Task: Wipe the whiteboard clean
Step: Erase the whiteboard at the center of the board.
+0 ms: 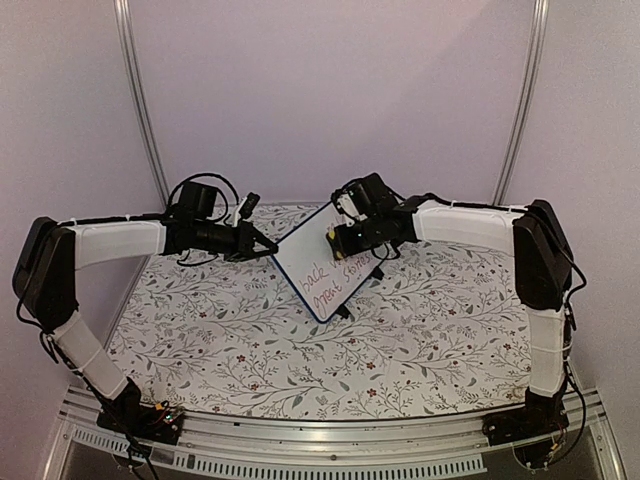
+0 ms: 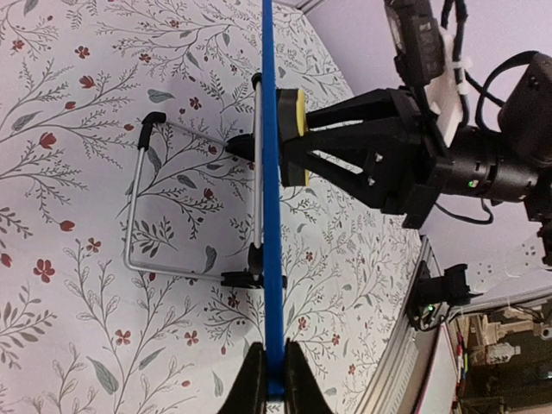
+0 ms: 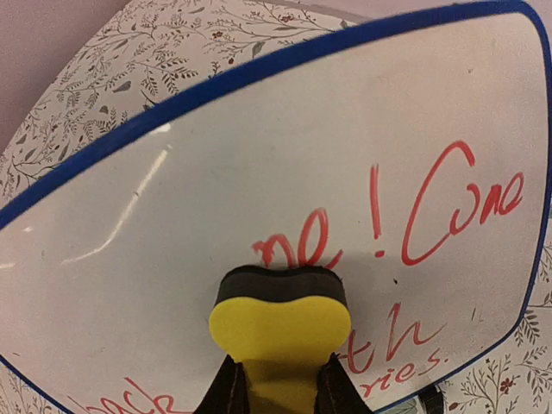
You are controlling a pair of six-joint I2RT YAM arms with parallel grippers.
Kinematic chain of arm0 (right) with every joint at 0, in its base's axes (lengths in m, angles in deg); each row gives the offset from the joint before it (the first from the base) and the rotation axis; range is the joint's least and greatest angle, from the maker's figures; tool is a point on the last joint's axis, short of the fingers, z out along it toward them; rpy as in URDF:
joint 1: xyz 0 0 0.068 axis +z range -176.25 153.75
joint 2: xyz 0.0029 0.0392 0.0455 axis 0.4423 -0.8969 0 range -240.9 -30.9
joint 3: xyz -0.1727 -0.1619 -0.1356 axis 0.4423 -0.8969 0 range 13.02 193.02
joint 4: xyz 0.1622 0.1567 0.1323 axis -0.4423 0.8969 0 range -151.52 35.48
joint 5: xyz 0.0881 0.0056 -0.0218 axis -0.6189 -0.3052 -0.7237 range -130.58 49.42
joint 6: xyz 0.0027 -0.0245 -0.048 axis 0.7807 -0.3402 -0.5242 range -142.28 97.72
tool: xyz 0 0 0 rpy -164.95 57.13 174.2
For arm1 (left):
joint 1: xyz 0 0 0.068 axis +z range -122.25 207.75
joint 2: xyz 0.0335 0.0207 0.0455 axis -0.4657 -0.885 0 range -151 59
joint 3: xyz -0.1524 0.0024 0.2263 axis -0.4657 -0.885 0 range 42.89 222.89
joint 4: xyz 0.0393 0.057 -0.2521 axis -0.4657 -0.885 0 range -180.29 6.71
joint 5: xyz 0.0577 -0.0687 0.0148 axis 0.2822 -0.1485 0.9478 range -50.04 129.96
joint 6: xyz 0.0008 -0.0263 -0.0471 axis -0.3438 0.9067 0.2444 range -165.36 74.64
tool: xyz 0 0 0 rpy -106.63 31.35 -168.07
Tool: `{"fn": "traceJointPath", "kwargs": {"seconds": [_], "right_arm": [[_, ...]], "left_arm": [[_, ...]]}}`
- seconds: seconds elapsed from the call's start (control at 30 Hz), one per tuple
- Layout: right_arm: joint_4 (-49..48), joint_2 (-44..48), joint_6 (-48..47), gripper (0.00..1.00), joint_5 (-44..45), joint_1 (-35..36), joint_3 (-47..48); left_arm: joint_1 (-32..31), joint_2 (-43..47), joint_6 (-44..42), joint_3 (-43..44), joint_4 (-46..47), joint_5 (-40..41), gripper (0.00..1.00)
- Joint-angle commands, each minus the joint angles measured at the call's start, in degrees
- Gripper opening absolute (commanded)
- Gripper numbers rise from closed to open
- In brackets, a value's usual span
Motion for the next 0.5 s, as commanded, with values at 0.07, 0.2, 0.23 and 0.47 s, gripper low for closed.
{"fn": "traceJointPath", "kwargs": {"seconds": [0.07,0.2,0.23,0.47], "right_arm": [[0.69,-4.64,-1.05,0.15,-0.44,-0.16,9.14],[1.15,-5.9,-1.03,0.15,-1.04,-0.16,9.24],[1.44,-5.89,-0.96,0.15,-1.16,-0.16,8.66],[0.53,-2.59,-0.28,0.15,-0.71,-0.16,-0.52]], "left_arm": [[-0.31,0.93,-0.46,0.79,2.11,-1.79,0.06],[-0.22,0.9,-0.57,0.71,2.11,-1.72,0.06],[-0.17,0.94,-0.51,0.71,2.07,-1.8,0.06],[-0.12,0.86,-0.23,0.71,2.17,-2.1,0.06]]}}
